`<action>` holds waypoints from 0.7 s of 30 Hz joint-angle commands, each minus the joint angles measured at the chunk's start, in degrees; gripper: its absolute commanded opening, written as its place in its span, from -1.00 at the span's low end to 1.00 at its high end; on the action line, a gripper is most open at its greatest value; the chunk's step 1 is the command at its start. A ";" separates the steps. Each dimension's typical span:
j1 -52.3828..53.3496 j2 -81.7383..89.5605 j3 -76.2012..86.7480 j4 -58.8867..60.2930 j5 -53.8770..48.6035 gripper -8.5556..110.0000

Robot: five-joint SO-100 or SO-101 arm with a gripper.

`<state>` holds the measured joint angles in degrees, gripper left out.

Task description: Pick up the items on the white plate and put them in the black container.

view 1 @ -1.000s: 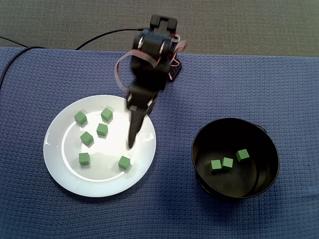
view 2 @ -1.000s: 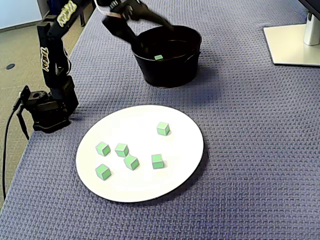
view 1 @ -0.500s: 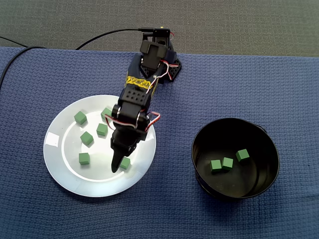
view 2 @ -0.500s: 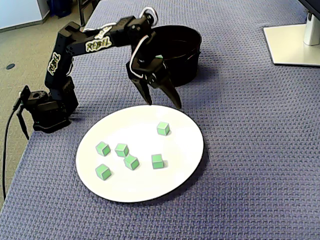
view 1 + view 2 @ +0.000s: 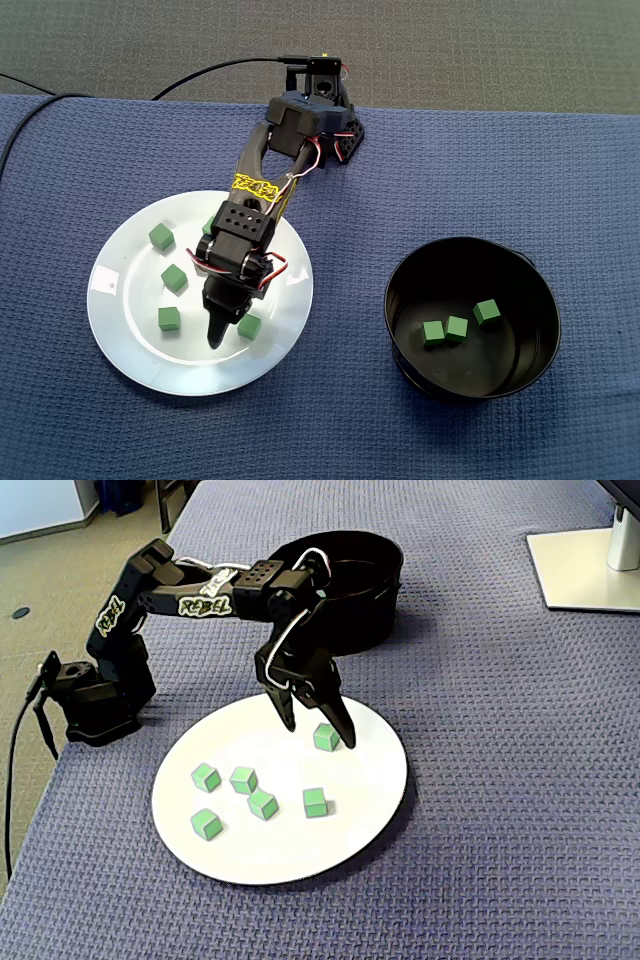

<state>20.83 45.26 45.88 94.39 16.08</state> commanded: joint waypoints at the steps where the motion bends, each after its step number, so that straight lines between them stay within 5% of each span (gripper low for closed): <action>1: 0.44 -0.18 -0.44 -1.23 -2.55 -0.22; 21: -2.11 -5.63 -4.31 -1.85 -5.01 -0.40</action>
<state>19.60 39.64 44.03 92.64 12.30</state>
